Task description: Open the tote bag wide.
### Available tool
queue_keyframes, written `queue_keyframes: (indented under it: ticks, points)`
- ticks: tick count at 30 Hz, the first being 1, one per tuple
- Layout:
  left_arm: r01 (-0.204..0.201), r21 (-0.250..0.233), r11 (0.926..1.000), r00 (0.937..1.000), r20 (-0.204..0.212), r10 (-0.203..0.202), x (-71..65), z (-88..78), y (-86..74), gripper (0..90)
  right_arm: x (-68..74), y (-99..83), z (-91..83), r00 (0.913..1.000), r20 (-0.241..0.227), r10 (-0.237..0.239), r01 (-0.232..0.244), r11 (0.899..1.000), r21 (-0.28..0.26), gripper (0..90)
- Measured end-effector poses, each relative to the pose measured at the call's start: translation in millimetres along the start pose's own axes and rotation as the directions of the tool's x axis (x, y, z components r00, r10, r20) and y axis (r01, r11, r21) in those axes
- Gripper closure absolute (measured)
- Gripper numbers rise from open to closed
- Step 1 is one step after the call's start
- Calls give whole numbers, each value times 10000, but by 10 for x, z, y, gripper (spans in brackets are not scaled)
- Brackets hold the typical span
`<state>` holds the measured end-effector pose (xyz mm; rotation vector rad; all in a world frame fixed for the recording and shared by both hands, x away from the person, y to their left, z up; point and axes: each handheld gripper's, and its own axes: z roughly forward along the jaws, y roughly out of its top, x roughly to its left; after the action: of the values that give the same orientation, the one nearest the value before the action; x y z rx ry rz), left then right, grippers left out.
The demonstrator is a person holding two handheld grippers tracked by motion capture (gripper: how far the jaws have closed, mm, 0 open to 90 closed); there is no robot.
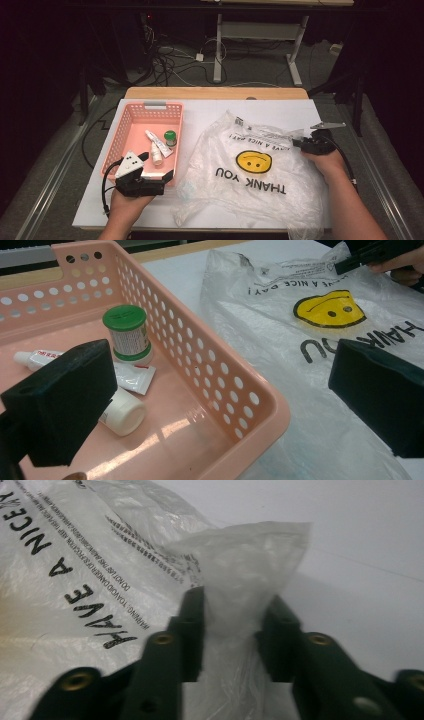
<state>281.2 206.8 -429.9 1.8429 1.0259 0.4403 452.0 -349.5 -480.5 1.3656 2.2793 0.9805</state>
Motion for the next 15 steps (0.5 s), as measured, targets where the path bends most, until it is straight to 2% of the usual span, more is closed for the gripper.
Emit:
queue_keyframes:
  ticks: [1,2,5,7,8,11,15]
  points:
    - [-10,-24,10000,10000,5,10,-5,-1,2,0,0,0,0,10000,0,0,0,10000,0,788]
    - [-41,-39,10000,10000,20,41,-14,-6,6,0,11,-10,-6,9997,-219,-58,59,10000,52,892]
    - [-77,-43,10000,10000,25,77,-21,-8,9,0,26,-18,-20,9999,-120,-109,110,9999,12,900]
    - [-53,-75,10000,10000,32,54,-27,-13,11,0,-3,-27,-60,9997,227,21,-16,9998,-209,900]
    - [-53,-75,10000,10000,32,54,-27,-13,11,0,-3,-27,-60,9997,227,21,-16,9998,-209,900]
    - [-80,-54,10000,10000,41,81,-40,-16,10,0,-127,-16,-122,9951,711,685,-640,9959,-637,900]
    - [-152,-73,9999,9999,1,152,-38,-20,16,0,-249,-3,-166,9879,1138,1056,-949,9909,-954,900]
